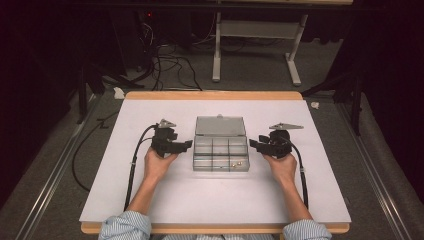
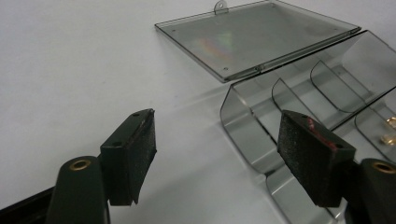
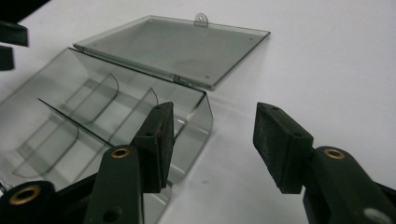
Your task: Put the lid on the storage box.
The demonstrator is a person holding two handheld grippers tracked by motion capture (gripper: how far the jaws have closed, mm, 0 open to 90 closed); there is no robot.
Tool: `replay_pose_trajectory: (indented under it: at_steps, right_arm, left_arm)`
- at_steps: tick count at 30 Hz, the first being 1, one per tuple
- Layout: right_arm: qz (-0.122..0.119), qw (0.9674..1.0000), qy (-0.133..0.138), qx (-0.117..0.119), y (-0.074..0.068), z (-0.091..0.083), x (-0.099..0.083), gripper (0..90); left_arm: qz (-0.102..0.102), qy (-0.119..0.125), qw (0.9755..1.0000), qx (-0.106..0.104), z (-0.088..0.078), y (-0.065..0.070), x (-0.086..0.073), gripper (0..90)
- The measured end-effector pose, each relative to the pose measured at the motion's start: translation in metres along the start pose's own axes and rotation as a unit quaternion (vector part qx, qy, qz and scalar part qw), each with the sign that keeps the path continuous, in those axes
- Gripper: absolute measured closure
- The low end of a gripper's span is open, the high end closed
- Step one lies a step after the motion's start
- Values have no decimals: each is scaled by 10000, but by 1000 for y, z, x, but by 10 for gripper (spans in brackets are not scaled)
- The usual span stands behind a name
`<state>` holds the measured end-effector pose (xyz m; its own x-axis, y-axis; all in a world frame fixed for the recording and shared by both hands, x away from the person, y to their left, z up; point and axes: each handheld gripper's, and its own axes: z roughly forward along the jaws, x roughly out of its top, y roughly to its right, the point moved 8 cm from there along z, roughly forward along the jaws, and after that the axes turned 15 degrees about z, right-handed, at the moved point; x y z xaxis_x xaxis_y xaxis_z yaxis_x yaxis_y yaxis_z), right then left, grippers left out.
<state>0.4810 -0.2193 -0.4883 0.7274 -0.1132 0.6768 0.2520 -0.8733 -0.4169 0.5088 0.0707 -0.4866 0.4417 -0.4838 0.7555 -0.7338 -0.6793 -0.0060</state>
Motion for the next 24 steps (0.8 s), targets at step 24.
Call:
replay_pose_trajectory:
  at_steps: [24]
  right_arm:
    - [280,9986,-453,73,0,43,33,451]
  left_arm:
    - [-347,-97,9991,-210,40,-16,38,265]
